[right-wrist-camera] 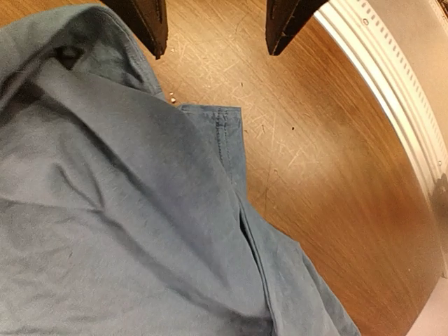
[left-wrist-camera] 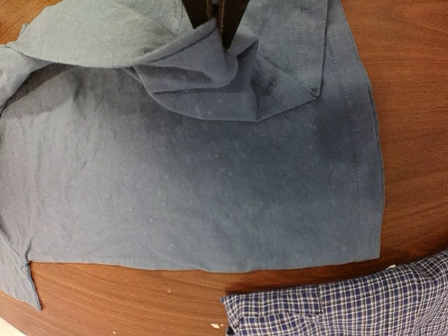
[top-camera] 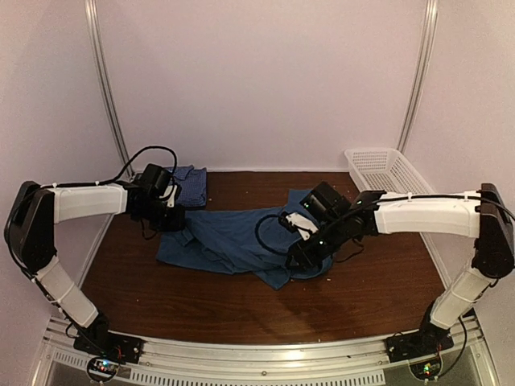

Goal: Fold and stack the mixed laundry pile
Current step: Flatten out the crumpled T-shirt at the center of the board.

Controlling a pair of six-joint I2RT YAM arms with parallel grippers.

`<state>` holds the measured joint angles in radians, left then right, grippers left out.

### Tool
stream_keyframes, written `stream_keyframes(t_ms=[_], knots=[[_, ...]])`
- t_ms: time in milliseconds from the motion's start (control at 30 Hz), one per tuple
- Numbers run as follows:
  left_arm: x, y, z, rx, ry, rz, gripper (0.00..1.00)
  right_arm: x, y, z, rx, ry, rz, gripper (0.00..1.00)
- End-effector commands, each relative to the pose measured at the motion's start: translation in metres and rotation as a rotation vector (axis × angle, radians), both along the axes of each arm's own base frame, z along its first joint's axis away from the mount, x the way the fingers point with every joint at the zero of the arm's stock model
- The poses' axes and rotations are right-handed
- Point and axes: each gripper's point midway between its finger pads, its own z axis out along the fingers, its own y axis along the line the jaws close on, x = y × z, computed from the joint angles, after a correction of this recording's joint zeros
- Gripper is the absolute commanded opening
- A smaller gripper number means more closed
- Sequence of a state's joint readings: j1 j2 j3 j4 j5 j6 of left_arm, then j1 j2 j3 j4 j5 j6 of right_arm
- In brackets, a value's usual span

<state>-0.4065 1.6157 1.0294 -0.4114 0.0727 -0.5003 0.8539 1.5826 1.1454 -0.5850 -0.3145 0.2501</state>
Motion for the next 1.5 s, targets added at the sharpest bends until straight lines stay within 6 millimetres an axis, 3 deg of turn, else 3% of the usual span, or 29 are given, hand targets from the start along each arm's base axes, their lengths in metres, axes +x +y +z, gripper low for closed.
stream_keyframes(t_ms=[0,133,333,533,600,667,767,867,933,1133,1233,1367,1467], knots=[[0.015,-0.007,0.018,-0.044,-0.059,-0.010,0.00,-0.010,0.005,-0.047,-0.051,0.063,-0.019,0.47],[0.015,-0.007,0.017,-0.042,-0.059,-0.017,0.00,-0.005,-0.001,-0.082,-0.136,0.066,-0.040,0.47],[0.015,-0.006,0.016,-0.046,-0.059,-0.014,0.00,0.014,0.007,-0.103,-0.191,0.059,-0.085,0.62],[0.014,0.000,0.012,-0.041,-0.054,-0.007,0.00,0.016,-0.030,-0.138,-0.414,0.036,-0.131,0.62],[0.015,0.003,0.010,-0.042,-0.053,-0.002,0.00,0.010,-0.040,-0.149,-0.476,0.044,-0.116,0.53],[0.015,0.005,0.010,-0.045,-0.052,0.002,0.00,0.007,-0.049,-0.160,-0.544,0.025,-0.106,0.38],[0.014,0.008,0.009,-0.049,-0.049,0.007,0.00,-0.005,-0.047,-0.165,-0.554,0.045,-0.083,0.02],[0.015,0.013,0.011,-0.043,-0.053,0.014,0.00,-0.011,-0.043,-0.138,-0.489,0.037,-0.083,0.00],[0.015,0.020,0.011,-0.034,-0.051,0.025,0.00,-0.010,-0.044,-0.106,-0.444,0.005,-0.100,0.00],[0.015,0.039,0.028,-0.032,-0.086,0.069,0.00,-0.006,-0.049,0.014,-0.274,-0.112,-0.137,0.00],[0.013,0.043,0.037,-0.015,-0.100,0.068,0.00,-0.007,-0.054,0.056,-0.241,-0.146,-0.109,0.00],[0.008,0.052,0.051,0.023,-0.127,0.085,0.00,-0.003,-0.062,0.082,-0.296,-0.172,-0.046,0.00],[0.003,0.056,0.054,0.037,-0.131,0.085,0.00,0.022,-0.049,0.096,-0.265,-0.212,-0.039,0.00]])
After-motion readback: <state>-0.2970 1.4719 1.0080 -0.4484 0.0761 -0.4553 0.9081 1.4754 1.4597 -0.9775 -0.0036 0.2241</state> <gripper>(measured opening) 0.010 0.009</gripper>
